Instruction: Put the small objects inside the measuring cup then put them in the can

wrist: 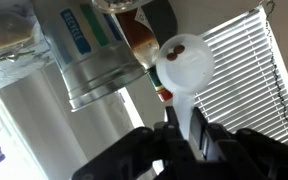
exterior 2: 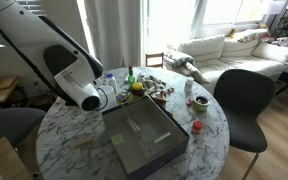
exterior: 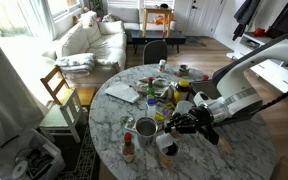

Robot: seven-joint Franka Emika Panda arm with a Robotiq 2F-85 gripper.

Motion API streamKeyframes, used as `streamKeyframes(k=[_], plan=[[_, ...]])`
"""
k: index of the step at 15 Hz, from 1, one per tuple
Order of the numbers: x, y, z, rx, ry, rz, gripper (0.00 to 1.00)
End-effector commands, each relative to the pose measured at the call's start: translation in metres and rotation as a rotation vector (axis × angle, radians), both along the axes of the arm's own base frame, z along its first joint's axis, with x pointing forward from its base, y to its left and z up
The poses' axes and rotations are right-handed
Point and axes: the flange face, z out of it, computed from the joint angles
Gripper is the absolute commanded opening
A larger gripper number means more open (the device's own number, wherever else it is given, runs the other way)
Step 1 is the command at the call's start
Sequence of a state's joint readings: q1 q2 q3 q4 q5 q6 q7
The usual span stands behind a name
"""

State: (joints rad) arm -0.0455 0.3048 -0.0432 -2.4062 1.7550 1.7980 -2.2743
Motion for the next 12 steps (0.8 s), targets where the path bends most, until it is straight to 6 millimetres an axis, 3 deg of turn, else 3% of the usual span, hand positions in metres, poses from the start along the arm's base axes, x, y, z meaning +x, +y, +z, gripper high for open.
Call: streamKeyframes(k=[1,12], plan=[[-0.0083,-0.0027,-0.0075,0.052,-0.064,-0.029,0.05],[-0.0166,-0.0055,-0.0112,0.132,-0.162,-0.050,0.05]])
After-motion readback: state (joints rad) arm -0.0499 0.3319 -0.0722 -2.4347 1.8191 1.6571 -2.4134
